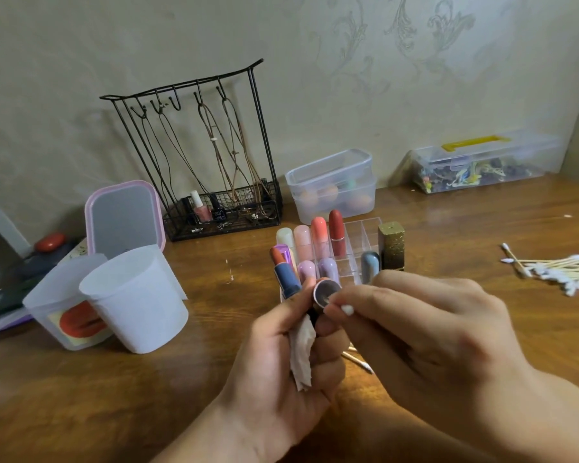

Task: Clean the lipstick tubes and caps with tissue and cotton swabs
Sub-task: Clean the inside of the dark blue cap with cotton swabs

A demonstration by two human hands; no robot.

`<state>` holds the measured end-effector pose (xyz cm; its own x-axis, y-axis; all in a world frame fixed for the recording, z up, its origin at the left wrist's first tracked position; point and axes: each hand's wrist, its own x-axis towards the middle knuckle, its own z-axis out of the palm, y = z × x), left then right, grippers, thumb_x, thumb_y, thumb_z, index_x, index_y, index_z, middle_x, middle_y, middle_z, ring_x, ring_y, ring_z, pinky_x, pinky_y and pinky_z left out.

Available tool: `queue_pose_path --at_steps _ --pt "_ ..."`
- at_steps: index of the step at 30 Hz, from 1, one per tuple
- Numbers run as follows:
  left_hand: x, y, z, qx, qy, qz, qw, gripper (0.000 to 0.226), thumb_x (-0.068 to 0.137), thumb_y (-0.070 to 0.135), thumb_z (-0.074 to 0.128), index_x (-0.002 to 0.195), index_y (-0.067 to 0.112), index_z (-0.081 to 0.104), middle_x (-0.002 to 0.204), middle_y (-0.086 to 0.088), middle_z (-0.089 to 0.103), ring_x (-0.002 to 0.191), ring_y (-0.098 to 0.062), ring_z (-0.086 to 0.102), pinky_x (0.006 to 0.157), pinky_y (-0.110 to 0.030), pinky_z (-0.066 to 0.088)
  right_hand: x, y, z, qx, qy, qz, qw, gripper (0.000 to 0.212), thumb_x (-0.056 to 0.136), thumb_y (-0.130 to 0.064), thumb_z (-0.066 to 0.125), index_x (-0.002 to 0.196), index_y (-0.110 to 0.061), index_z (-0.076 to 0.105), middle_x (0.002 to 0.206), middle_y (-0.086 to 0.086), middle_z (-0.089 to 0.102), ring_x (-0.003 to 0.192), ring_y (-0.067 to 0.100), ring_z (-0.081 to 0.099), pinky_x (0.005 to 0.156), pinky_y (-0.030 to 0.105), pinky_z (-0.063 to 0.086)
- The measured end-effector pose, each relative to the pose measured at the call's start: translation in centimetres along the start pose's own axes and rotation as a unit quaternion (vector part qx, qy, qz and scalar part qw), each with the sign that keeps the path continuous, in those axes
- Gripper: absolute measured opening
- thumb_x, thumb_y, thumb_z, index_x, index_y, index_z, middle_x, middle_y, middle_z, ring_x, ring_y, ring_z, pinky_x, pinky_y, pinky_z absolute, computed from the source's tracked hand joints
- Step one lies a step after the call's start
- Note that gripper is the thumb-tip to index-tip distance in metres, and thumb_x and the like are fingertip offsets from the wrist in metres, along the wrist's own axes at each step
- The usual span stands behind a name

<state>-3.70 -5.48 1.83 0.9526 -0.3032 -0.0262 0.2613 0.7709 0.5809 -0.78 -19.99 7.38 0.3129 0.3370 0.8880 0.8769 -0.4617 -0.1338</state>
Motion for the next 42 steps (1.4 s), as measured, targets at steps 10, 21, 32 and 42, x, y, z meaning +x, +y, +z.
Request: queue_pose_path --at_steps 10,21,32,42 --pt "0.1 -0.1 -0.7 0.017 -0.064 -0.018 0.998 0.018 0.091 0.027 0.063 0.090 0.012 0.074 0.064 0.004 0.059 0.047 -0.003 0.050 0.043 -0.014 0.026 -4.0 1.2 0.8 0.056 -0.020 -0.029 0.998 0.013 0.088 -0.008 0.067 0.078 -0.004 0.075 0.062 0.006 0.058 0.050 0.021 0.044 0.046 0.027 0.040" --pt "0.0 -0.1 -0.2 0.042 -0.028 -0.012 0.999 0.014 0.085 0.026 0.070 0.090 0.014 0.074 0.061 0.004 0.055 0.045 -0.003 0.048 0.040 -0.014 0.031 -3.7 1.6 0.6 0.013 -0.008 -0.066 0.998 0.015 0.089 -0.009 0.066 0.076 -0.003 0.074 0.061 0.007 0.054 0.051 0.024 0.040 0.048 0.027 0.036" --pt "-0.2 0.0 0.1 0.041 0.003 -0.006 0.999 0.016 0.075 0.024 0.077 0.085 0.013 0.073 0.059 0.002 0.054 0.043 -0.004 0.046 0.035 -0.014 0.033 -3.6 1.6 0.7 0.023 -0.030 -0.098 0.994 0.018 0.091 -0.011 0.062 0.083 -0.003 0.075 0.065 0.006 0.058 0.056 0.020 0.041 0.054 0.022 0.036" --pt "-0.2 0.0 0.2 0.026 0.000 -0.017 1.000 0.013 0.076 0.022 0.078 0.081 0.011 0.073 0.057 0.001 0.056 0.042 -0.004 0.047 0.035 -0.014 0.034 -3.5 1.8 0.7 0.078 -0.054 -0.065 0.993 0.015 0.088 -0.012 0.068 0.077 -0.005 0.075 0.064 0.004 0.061 0.053 0.016 0.048 0.051 0.019 0.041"
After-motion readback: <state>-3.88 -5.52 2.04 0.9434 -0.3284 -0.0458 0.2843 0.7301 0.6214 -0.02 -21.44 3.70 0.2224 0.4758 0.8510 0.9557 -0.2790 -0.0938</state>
